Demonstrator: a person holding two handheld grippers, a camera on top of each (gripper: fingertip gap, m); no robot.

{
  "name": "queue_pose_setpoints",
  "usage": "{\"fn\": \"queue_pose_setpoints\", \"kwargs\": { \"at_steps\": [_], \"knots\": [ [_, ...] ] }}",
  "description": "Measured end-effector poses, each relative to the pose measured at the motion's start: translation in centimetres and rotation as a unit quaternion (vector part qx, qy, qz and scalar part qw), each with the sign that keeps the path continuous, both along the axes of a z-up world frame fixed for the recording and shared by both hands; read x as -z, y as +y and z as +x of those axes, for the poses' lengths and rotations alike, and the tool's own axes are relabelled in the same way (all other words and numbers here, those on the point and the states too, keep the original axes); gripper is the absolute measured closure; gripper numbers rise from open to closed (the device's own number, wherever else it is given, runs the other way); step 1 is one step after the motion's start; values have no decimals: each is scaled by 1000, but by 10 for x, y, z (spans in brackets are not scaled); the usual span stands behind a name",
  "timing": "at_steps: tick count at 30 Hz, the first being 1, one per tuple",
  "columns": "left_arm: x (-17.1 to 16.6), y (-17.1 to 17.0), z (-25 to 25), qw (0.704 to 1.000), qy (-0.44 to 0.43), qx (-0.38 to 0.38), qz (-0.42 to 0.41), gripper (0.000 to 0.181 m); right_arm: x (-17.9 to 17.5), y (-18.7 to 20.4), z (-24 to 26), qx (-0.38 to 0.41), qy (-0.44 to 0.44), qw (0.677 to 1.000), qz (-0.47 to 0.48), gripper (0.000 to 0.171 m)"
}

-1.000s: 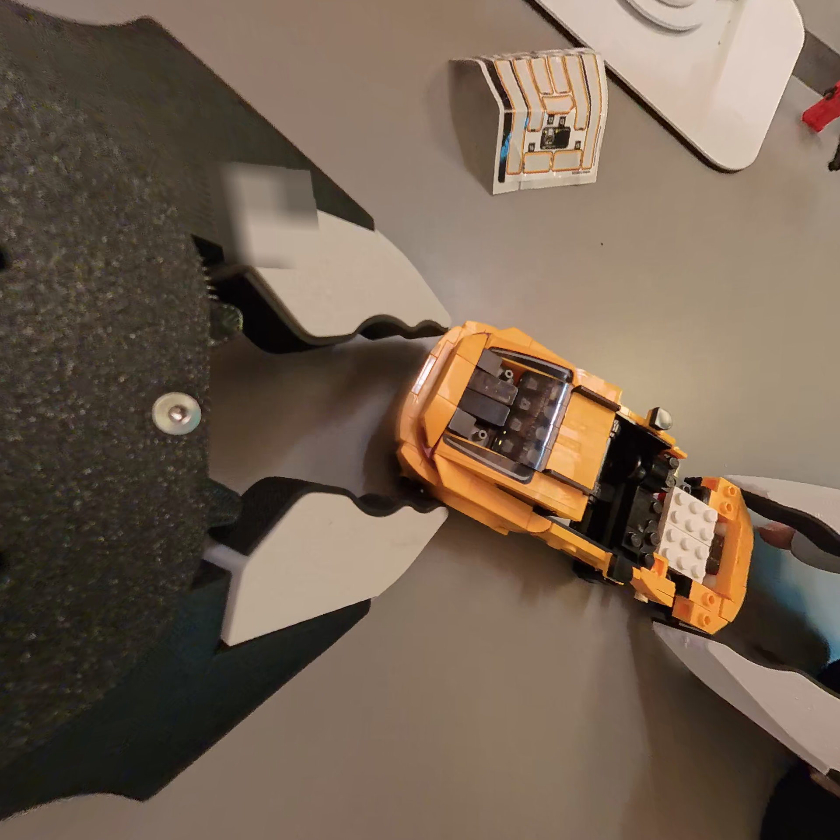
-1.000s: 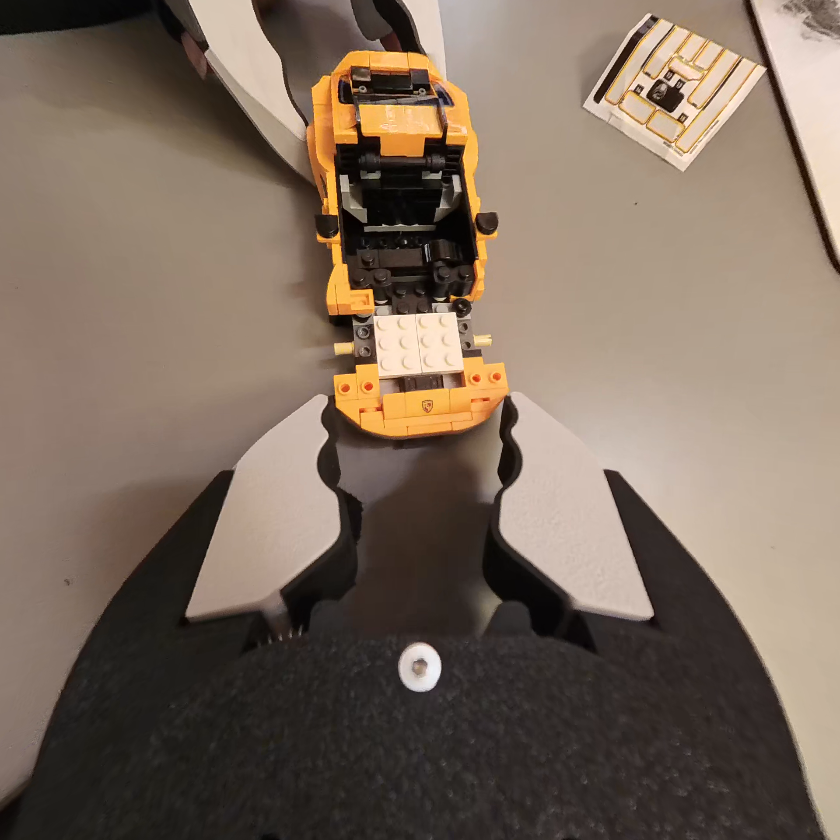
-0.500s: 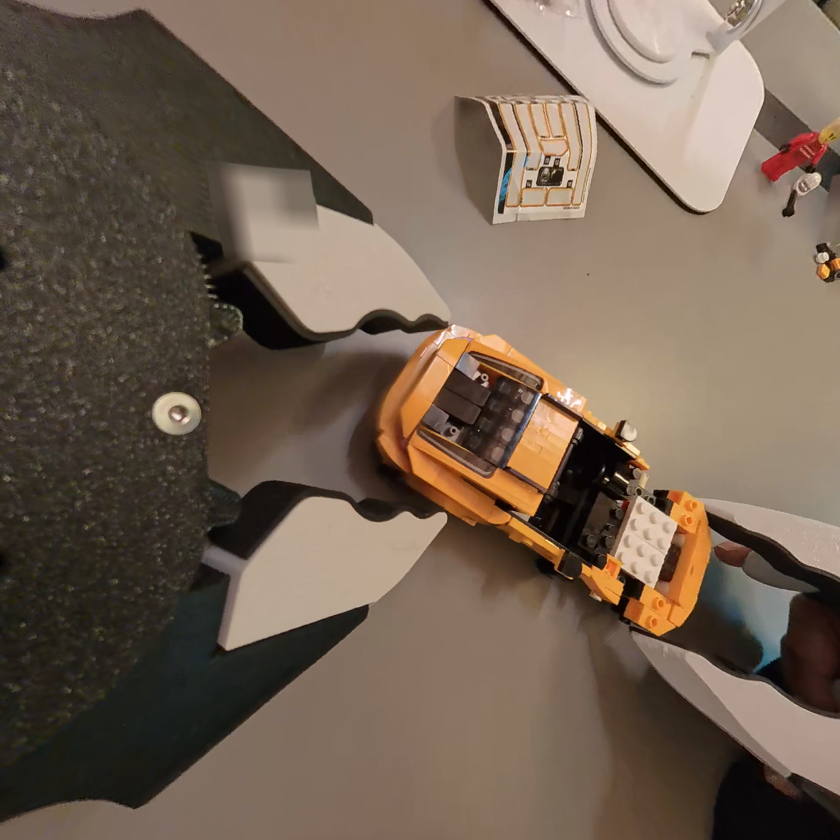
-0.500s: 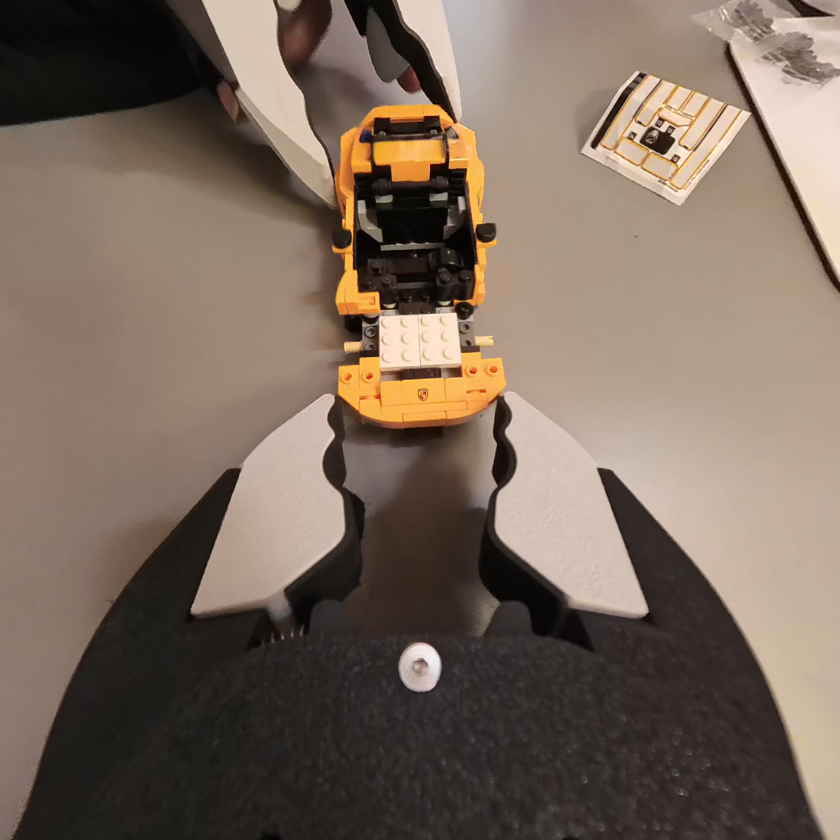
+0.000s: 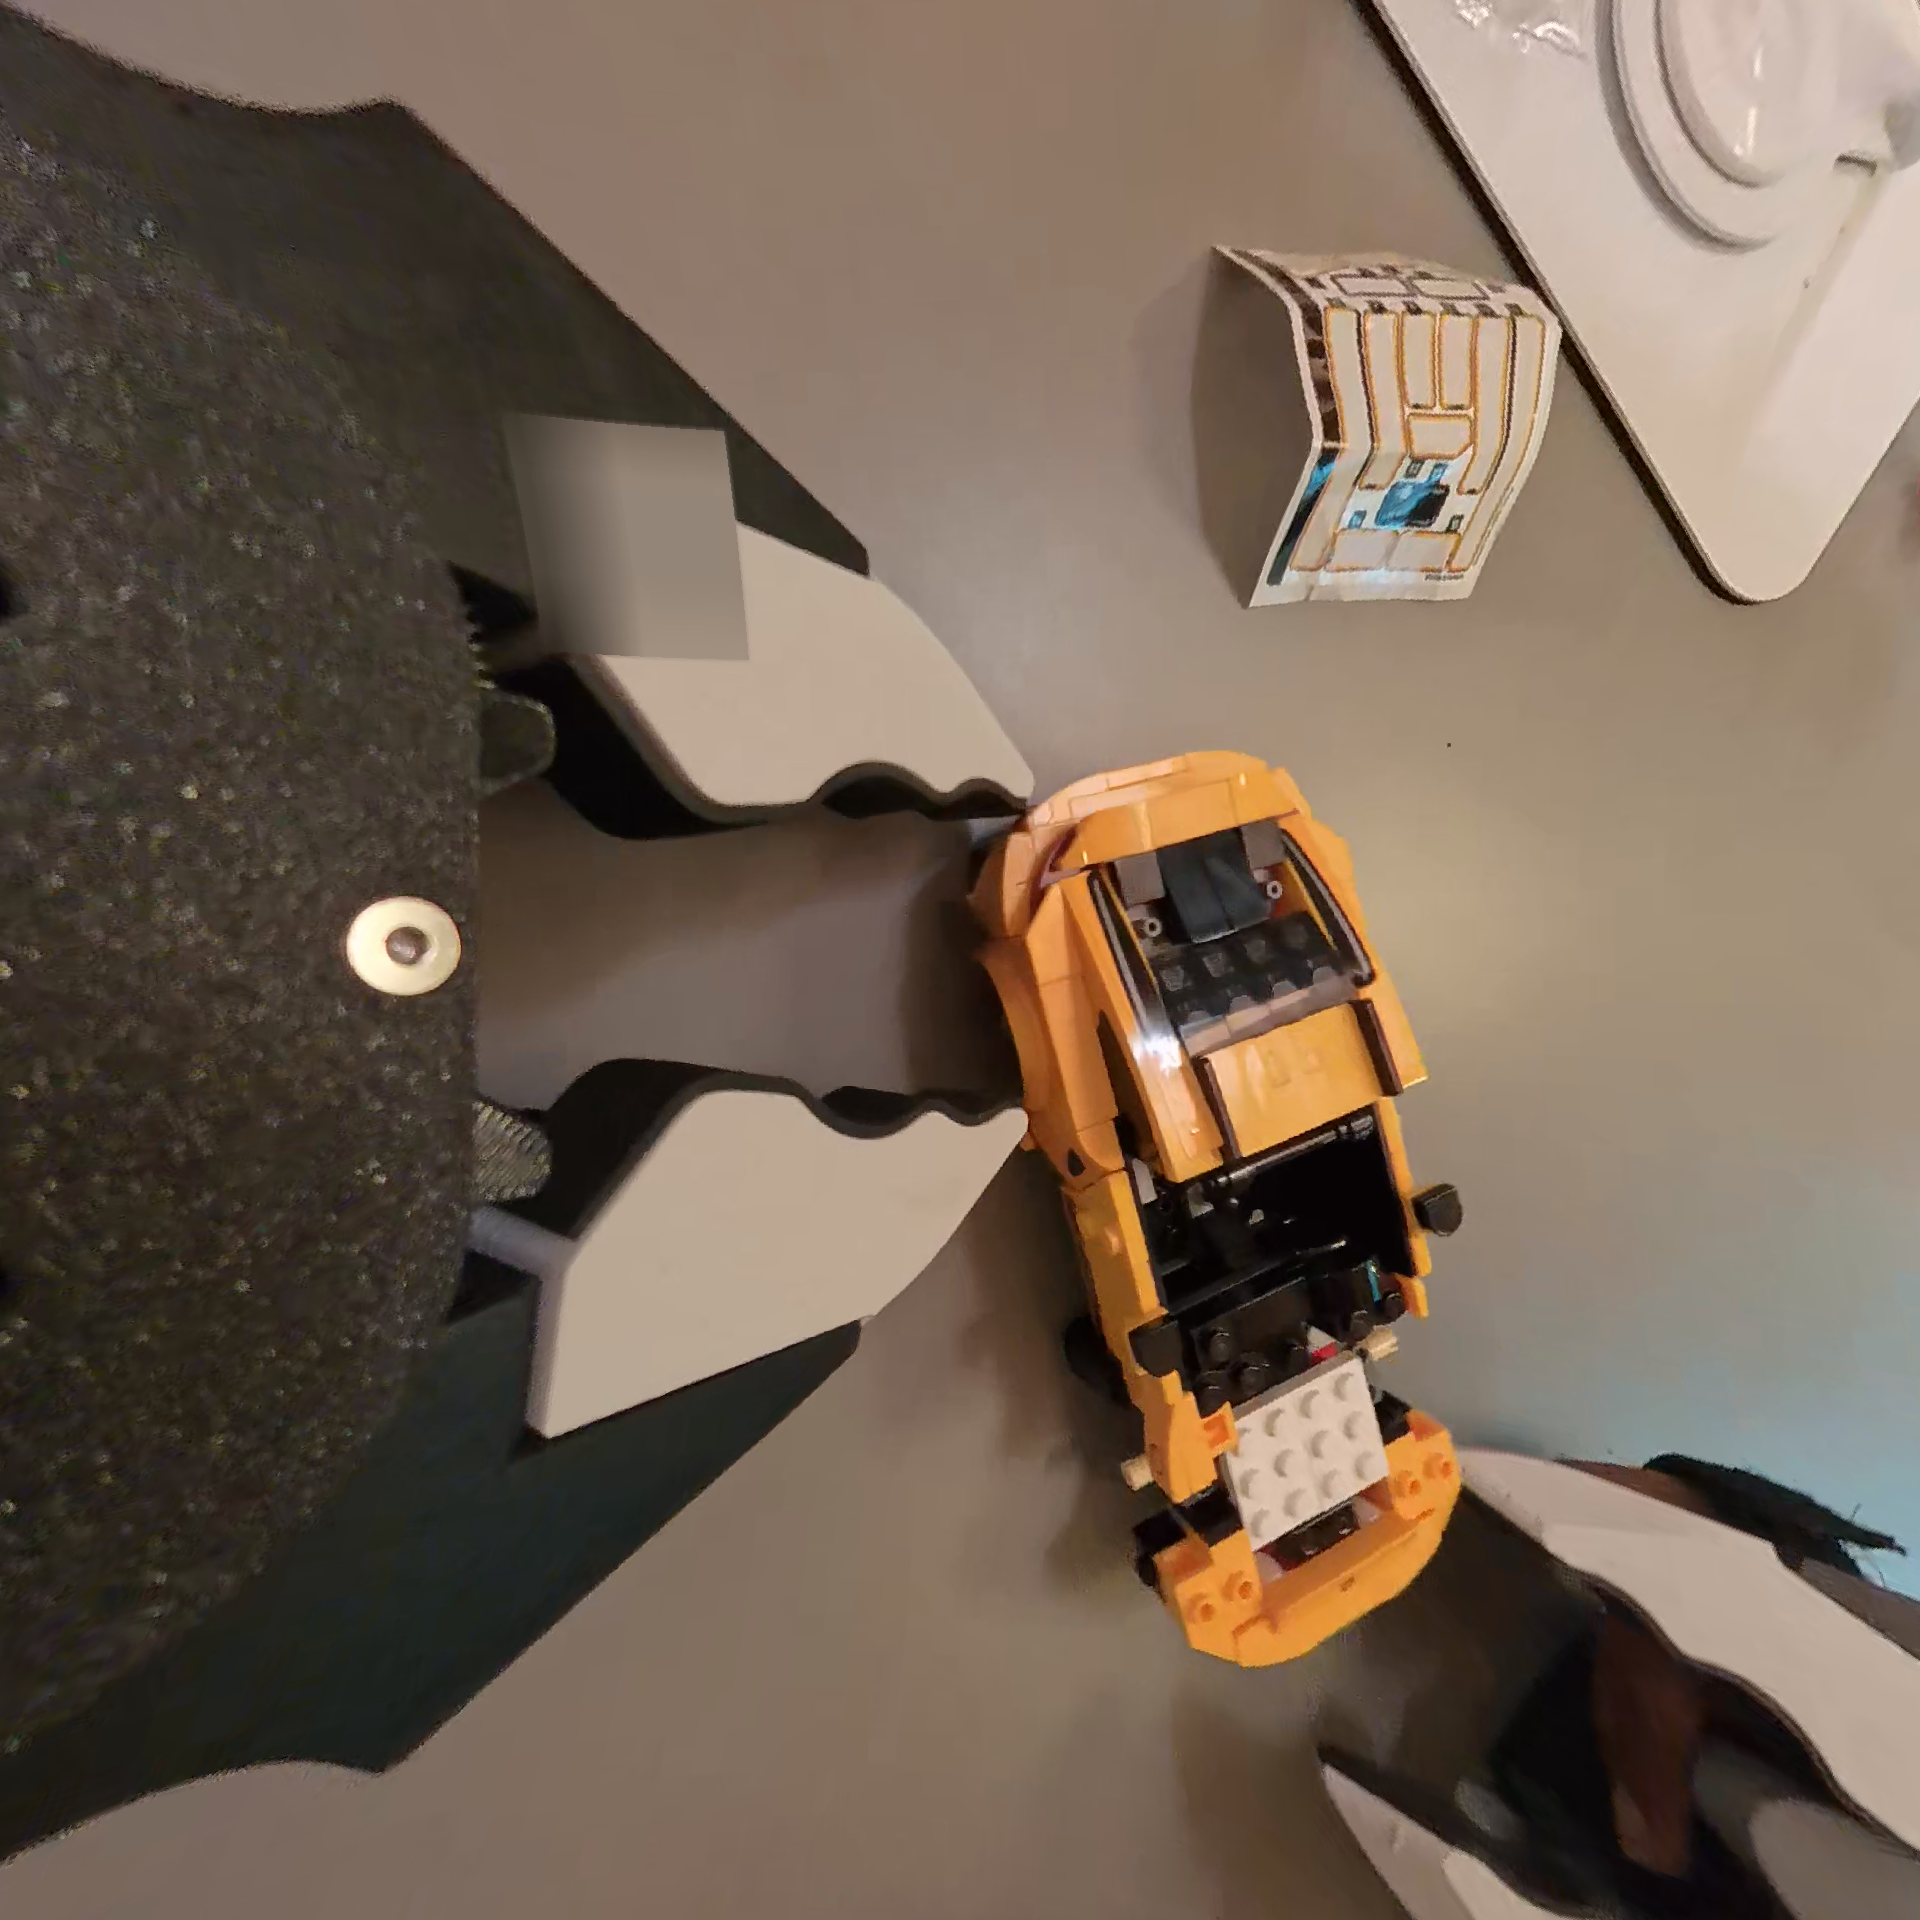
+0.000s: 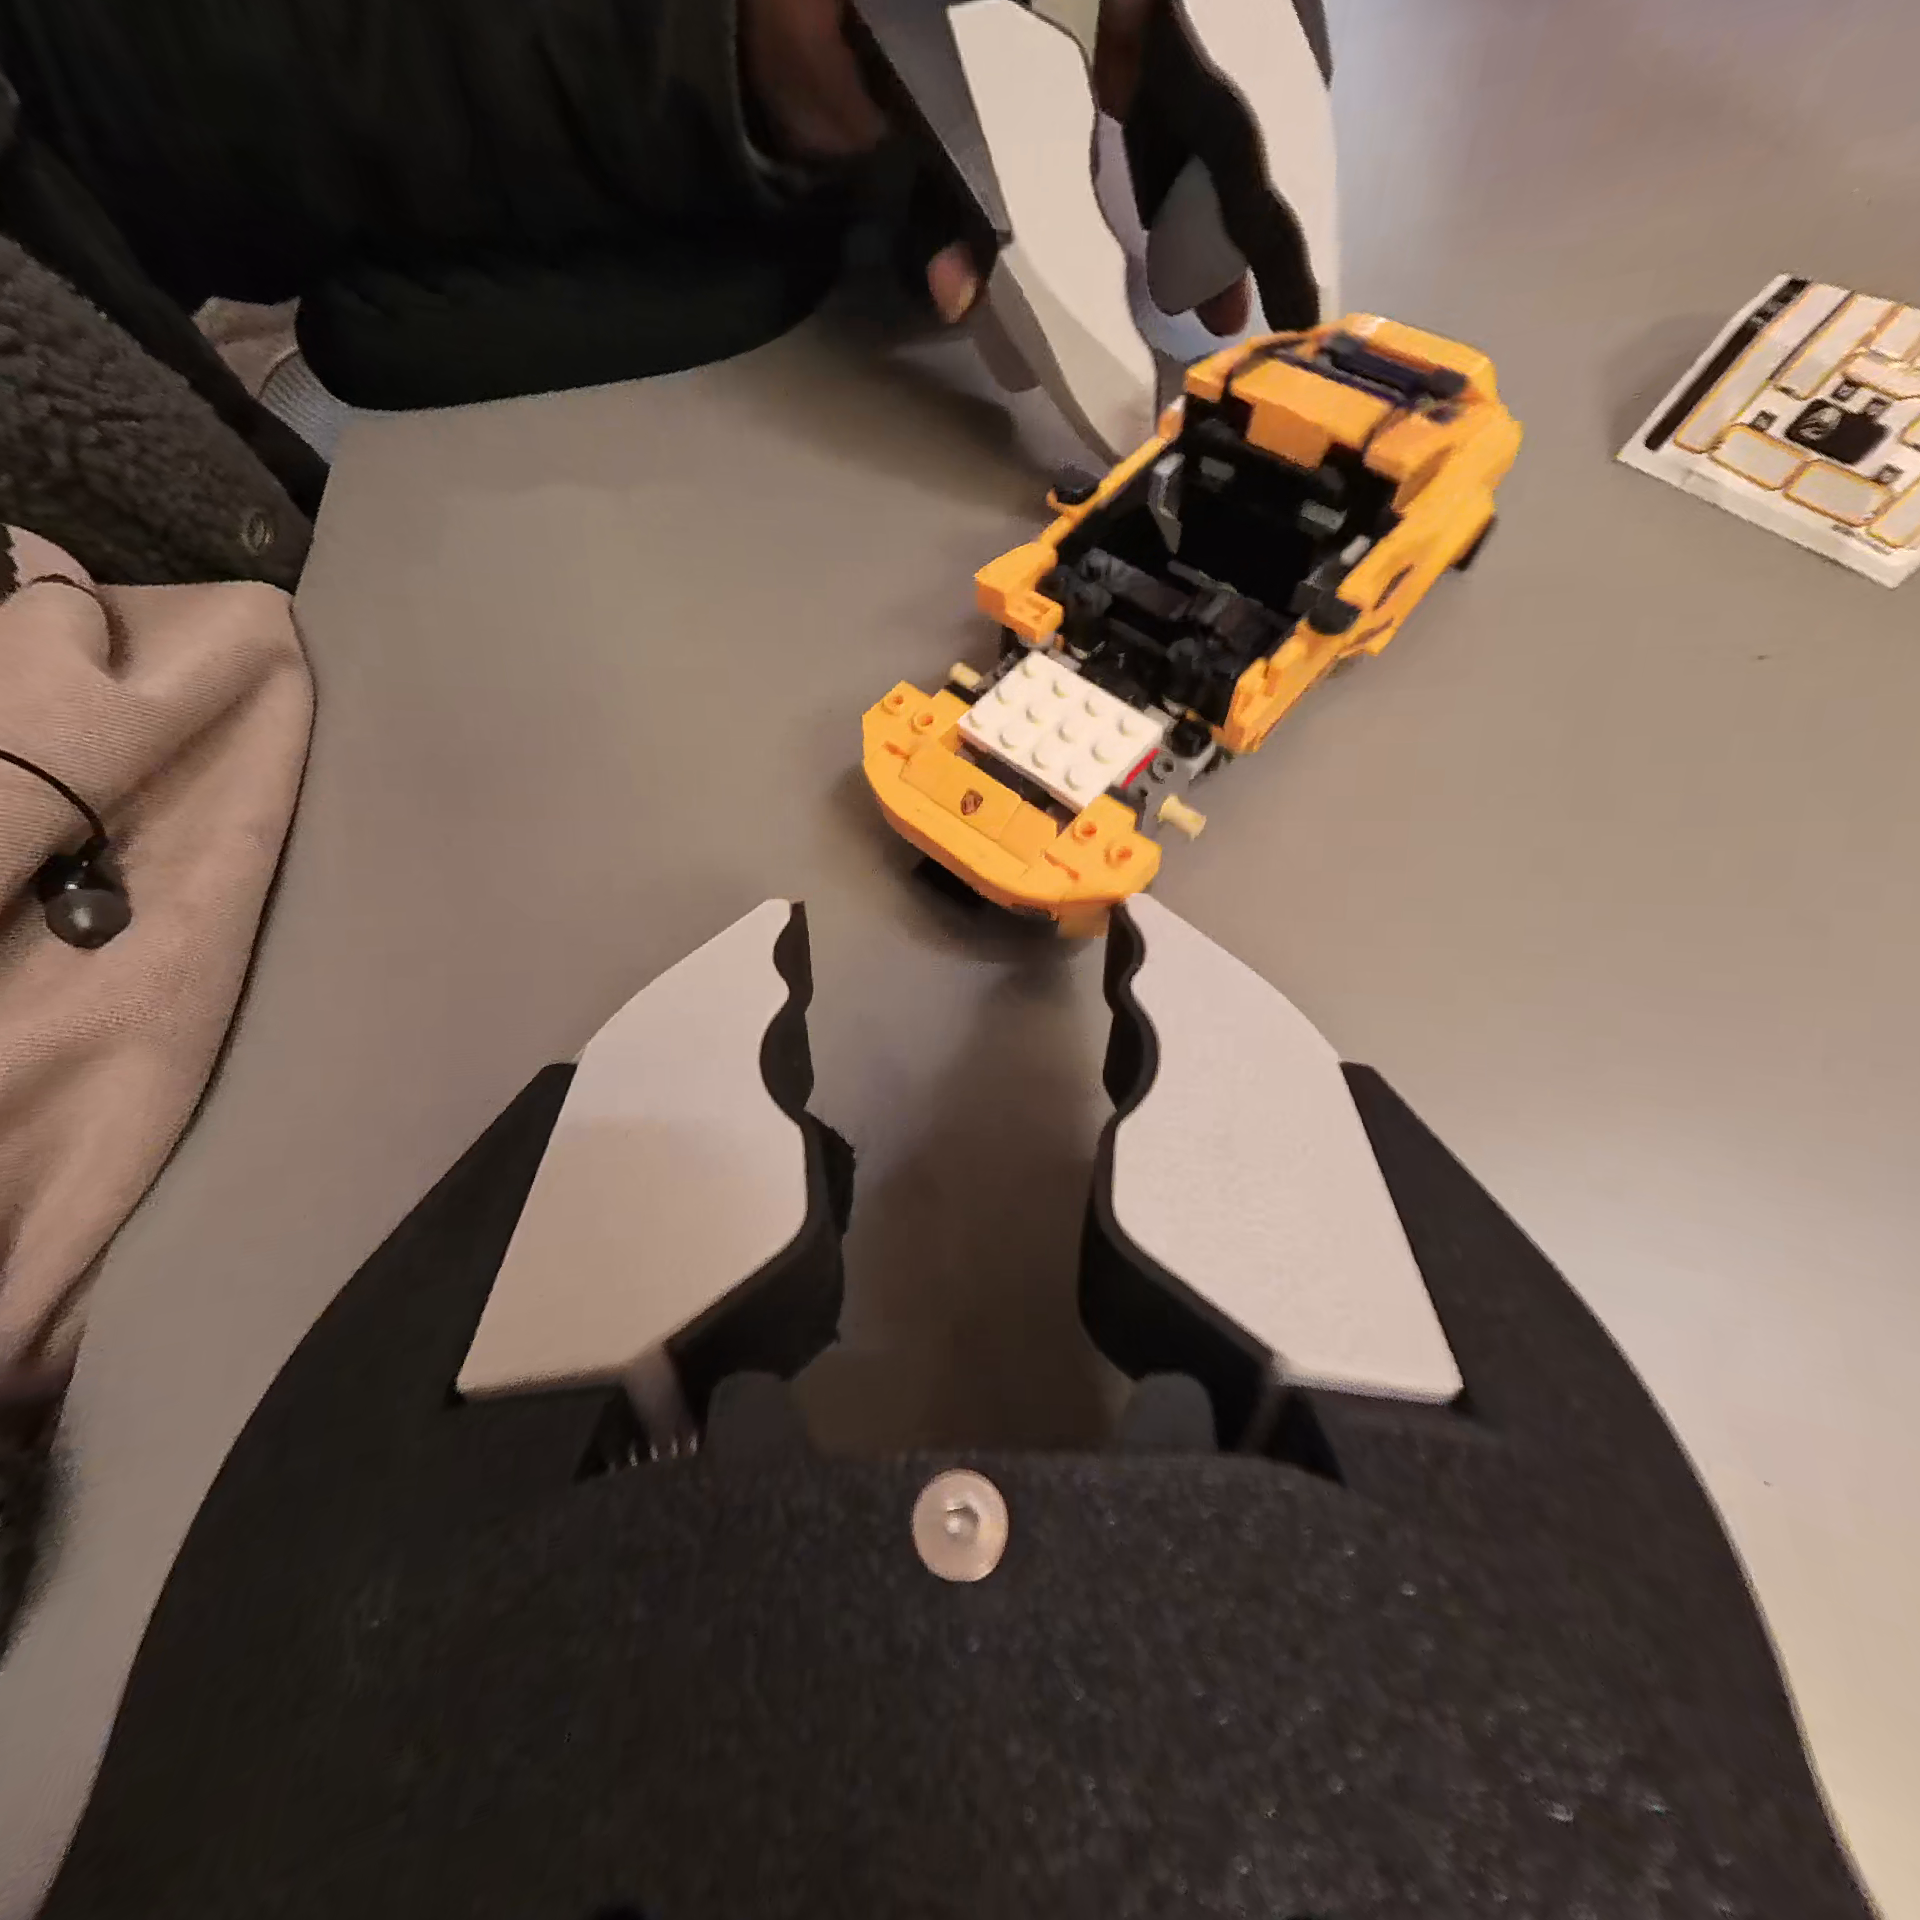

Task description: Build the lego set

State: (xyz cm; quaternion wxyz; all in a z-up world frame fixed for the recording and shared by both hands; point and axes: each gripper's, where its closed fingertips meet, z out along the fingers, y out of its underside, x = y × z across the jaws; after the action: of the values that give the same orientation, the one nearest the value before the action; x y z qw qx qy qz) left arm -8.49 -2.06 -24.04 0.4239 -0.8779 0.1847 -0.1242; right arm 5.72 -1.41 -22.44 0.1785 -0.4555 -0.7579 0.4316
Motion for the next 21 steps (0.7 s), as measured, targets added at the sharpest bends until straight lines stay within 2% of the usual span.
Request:
{"fn": "queue_pose_setpoints", "kwargs": {
  "at_steps": [6, 11, 15, 18, 21],
  "knots": [
    [-1, 1, -1, 1000, 11, -4, 9, 132, -2, -1, -1, 0, 6, 1000, -9, 119],
    [-6, 0, 4, 998, 45, 11, 44, 119, -1, 5, -2, 14, 4, 1000, -14, 119],
    [-8, 3, 10, 987, 138, 30, 77, 105, 5, 11, -5, 31, -3, 999, 16, 110],
    [-12, 6, 16, 959, 251, 58, 120, 99, 15, 13, -7, 33, -9, 997, 67, 107],
    [-14, 10, 23, 938, 304, 80, 145, 100, 21, 12, -14, 29, -3, 992, 123, 107]
  ]
}}
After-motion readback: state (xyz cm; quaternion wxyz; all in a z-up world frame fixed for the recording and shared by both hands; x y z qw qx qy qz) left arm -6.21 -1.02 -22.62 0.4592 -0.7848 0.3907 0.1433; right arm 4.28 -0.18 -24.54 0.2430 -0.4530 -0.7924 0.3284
